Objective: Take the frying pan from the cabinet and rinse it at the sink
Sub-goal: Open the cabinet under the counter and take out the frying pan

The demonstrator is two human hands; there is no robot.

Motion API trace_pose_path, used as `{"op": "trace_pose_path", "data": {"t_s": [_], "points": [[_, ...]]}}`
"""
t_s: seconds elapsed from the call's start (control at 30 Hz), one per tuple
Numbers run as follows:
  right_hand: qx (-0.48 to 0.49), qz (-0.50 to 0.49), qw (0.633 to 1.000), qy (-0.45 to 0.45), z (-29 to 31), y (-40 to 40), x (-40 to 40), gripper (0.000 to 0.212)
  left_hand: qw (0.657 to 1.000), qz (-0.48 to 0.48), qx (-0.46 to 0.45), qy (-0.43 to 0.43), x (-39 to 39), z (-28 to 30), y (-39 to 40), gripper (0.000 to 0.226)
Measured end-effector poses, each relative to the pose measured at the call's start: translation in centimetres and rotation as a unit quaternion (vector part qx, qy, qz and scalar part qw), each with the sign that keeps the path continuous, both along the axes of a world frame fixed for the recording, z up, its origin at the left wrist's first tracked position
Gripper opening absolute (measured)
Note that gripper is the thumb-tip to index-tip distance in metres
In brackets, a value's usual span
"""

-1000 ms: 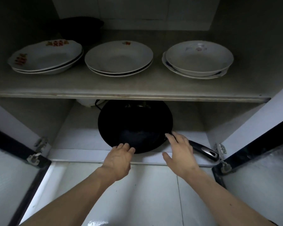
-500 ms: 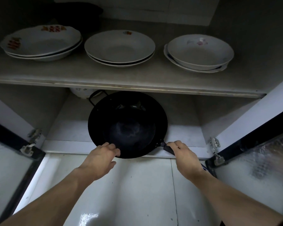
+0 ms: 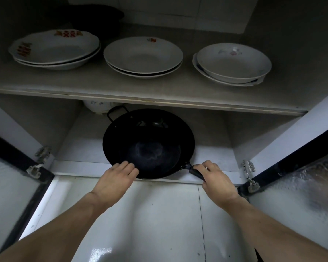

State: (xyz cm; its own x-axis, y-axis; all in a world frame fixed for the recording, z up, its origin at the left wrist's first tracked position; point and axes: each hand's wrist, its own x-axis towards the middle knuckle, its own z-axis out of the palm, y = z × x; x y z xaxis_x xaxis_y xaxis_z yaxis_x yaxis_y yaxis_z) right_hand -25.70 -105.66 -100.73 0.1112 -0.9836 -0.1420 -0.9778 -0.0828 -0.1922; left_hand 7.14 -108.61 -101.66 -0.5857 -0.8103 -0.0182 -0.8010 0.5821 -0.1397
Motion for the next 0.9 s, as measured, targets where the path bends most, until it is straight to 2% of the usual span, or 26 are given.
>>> {"op": "trace_pose_path", "data": {"t_s": [0.23, 0.33, 0.47, 0.63, 0.77, 0.9], "points": [[-0.004, 0.017, 1.000, 0.015, 1.7, 0.2, 0.1, 0.069, 1.000, -0.006, -0.019, 0.018, 0.4, 1.9, 0.5, 0.056], [0.025, 0.037, 0.999, 0.009, 4.5, 1.0, -0.3, 0.066, 0.999, -0.032, -0.007, 0.012, 0.5, 5.0, 1.9, 0.067], [0.081, 0.079, 0.993, 0.026, 9.2, 3.3, -1.1, 0.070, 0.998, -0.065, 0.009, 0.013, 0.5, 10.6, 4.9, 0.059], [0.134, 0.097, 0.985, 0.047, 18.1, 7.5, -0.7, 0.077, 0.997, -0.056, 0.047, 0.037, 0.6, 18.6, 10.6, 0.055], [0.144, 0.117, 0.982, 0.040, 26.9, 9.8, 0.0, 0.075, 0.997, -0.030, 0.076, 0.017, 1.2, 25.5, 14.3, 0.057], [0.156, 0.132, 0.978, 0.044, 36.9, 12.8, 1.0, 0.070, 0.995, -0.017, 0.092, 0.017, 1.9, 35.1, 17.9, 0.059]]}}
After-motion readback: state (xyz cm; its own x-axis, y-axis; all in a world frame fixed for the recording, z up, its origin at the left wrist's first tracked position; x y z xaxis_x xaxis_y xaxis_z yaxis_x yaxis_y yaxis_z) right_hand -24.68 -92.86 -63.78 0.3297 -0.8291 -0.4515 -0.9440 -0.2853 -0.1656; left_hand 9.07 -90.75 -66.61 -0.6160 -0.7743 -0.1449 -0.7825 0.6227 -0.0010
